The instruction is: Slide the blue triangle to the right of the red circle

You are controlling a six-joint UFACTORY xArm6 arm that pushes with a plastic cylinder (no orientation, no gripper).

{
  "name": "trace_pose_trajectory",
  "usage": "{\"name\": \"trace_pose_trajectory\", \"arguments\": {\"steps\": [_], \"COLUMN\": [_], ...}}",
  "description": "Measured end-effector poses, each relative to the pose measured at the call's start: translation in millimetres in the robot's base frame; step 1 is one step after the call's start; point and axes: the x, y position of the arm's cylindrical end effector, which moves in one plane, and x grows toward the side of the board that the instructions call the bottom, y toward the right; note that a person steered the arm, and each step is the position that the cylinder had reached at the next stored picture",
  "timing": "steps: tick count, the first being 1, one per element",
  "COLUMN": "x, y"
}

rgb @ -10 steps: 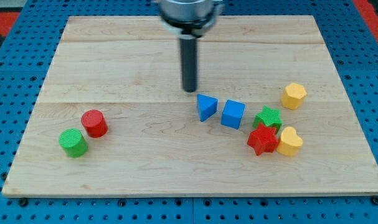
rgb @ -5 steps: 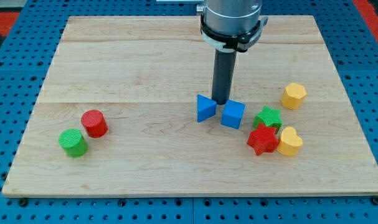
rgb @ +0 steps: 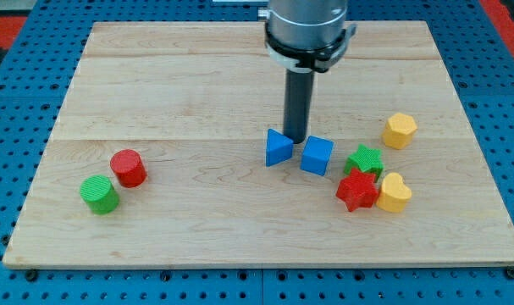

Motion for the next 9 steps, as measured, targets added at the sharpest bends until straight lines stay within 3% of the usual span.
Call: {"name": "trace_pose_trajectory", "arguments": {"steps": [1,4,6,7,9], "x": [7,3,-34,-32,5], "y": [21,-157,-105,-130,-97]}}
